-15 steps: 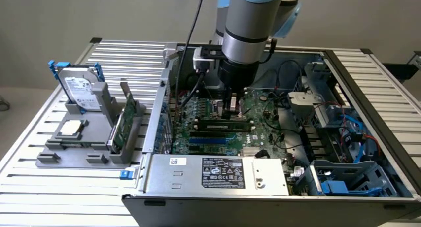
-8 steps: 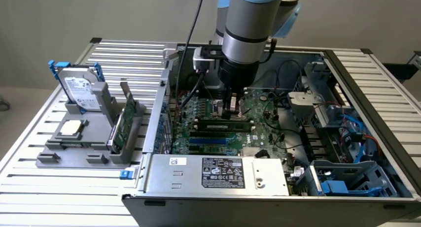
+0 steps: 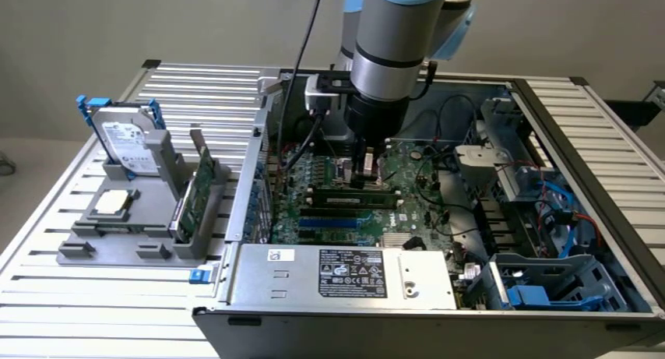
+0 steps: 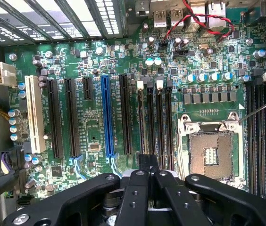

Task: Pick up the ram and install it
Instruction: 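Press down the ram until it locks into place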

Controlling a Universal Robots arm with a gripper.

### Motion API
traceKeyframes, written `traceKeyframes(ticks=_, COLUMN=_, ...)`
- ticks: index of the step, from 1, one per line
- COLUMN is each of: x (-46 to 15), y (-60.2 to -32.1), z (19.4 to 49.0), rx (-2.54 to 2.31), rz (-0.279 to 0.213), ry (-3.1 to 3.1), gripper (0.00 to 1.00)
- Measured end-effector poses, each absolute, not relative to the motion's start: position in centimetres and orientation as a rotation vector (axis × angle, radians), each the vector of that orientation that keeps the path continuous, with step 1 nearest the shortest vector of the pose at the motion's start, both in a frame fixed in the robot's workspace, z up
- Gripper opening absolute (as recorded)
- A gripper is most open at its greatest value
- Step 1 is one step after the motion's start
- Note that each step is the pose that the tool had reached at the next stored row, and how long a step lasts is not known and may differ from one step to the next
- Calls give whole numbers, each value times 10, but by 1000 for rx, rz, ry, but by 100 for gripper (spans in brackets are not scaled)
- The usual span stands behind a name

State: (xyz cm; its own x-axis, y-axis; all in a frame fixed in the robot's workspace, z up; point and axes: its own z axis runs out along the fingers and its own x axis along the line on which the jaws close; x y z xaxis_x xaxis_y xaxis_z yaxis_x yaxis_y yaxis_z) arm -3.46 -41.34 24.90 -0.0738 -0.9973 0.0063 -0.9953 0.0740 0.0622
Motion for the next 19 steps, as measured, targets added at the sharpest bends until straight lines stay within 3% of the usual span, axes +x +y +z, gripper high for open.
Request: traceKeyframes(ticks=19, x=-46, y=-409, z=238, rx=2170, rz=-42, ry=-2215, gripper=11)
